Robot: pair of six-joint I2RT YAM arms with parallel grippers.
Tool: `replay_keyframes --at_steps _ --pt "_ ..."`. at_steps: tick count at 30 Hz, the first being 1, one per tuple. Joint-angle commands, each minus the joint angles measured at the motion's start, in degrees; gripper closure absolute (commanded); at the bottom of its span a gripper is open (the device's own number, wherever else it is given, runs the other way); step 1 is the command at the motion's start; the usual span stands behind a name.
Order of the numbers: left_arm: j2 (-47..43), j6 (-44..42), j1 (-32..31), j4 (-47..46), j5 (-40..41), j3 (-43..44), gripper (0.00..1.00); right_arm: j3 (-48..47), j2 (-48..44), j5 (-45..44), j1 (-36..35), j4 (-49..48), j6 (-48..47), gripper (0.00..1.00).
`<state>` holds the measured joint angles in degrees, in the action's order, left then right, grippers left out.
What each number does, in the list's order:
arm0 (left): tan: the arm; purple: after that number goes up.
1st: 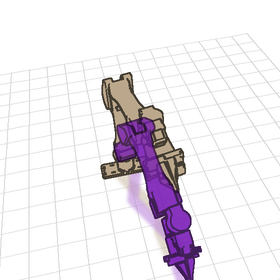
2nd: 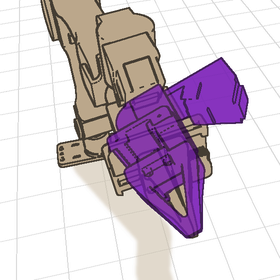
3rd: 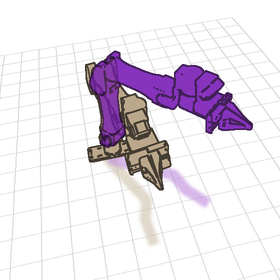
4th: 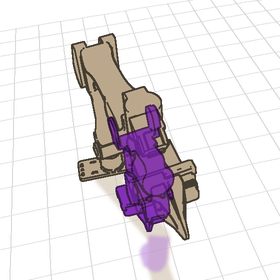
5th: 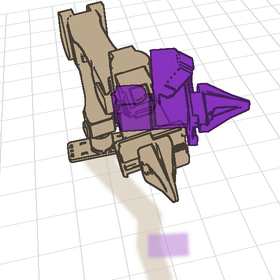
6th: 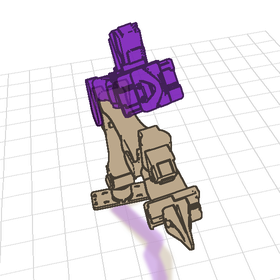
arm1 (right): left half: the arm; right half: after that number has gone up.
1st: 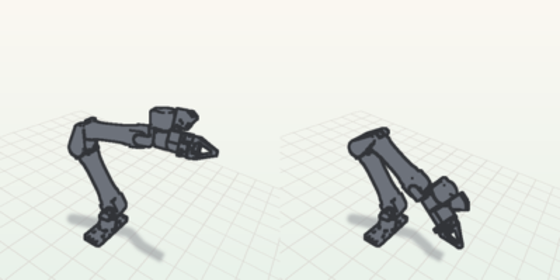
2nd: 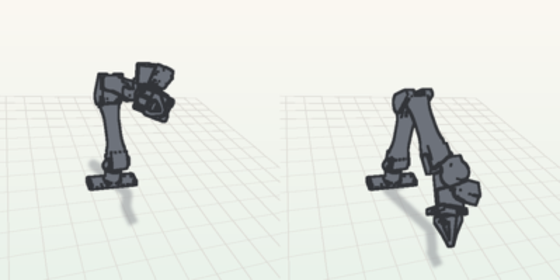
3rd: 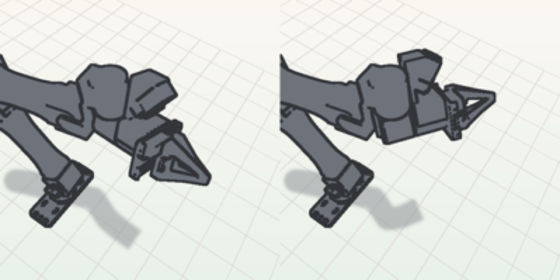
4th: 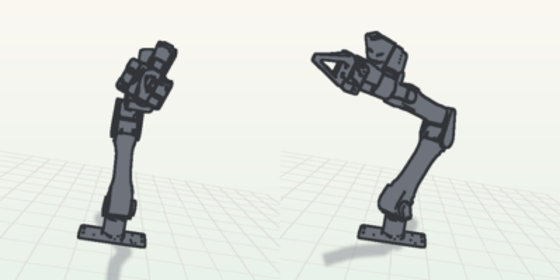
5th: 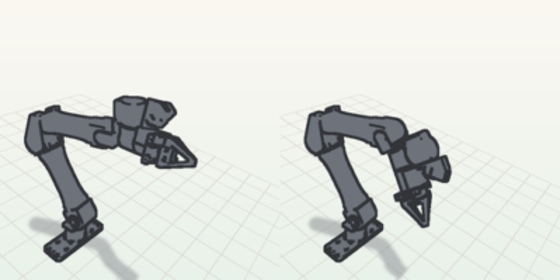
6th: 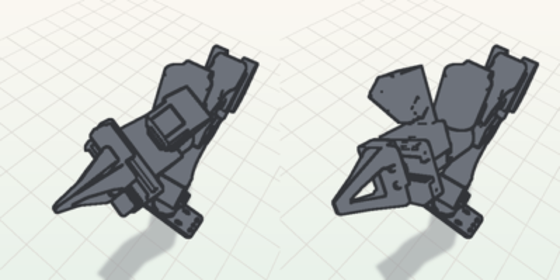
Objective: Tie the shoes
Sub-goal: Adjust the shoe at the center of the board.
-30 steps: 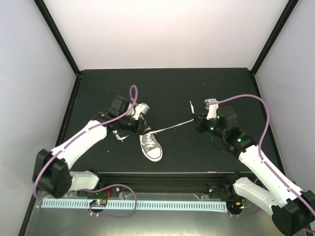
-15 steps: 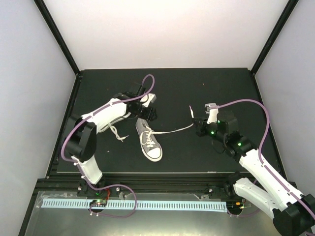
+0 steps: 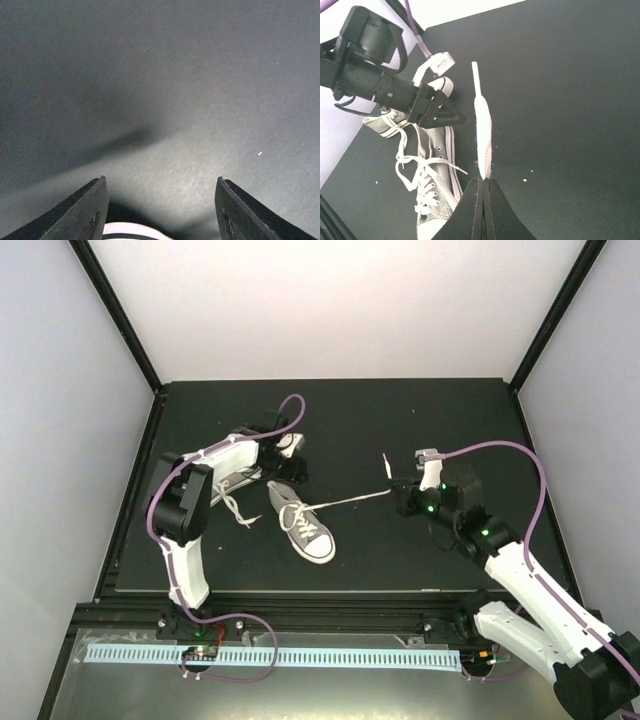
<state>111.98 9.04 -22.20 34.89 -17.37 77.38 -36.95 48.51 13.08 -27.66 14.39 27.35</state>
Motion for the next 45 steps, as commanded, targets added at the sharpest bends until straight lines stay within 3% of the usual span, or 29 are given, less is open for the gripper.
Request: replay_keyframes --at_steps 1,11,18,29,34,45 --pt "-5.02 3.92 1.14 0.83 -2.46 -6.98 0.39 -0.02 1.07 1.46 -0.07 -2.48 0.37 0.98" --pt "-20.75 8.4 1.03 -2.47 -10.88 -27.47 0.37 -0.84 1.5 0.89 -0.13 -1.99 -0.17 0.98" --pt "-29.74 11.76 0.84 -4.49 -17.83 -35.51 0.37 -0.66 2.53 1.01 -0.16 -2.22 0.31 0.98" --pt "-36.78 18.65 1.01 -10.73 -13.02 -35.96 0.33 -0.76 2.66 1.38 -0.09 -1.39 0.55 0.98" --pt "-37.11 21.83 0.82 -16.19 -17.17 -36.98 0.33 -0.67 2.54 1.04 -0.11 -0.9 0.58 0.98" --pt "-33.02 22.06 -0.9 -17.12 -21.87 -38.53 0.5 -0.41 2.99 1.33 -0.11 -1.11 0.73 0.98"
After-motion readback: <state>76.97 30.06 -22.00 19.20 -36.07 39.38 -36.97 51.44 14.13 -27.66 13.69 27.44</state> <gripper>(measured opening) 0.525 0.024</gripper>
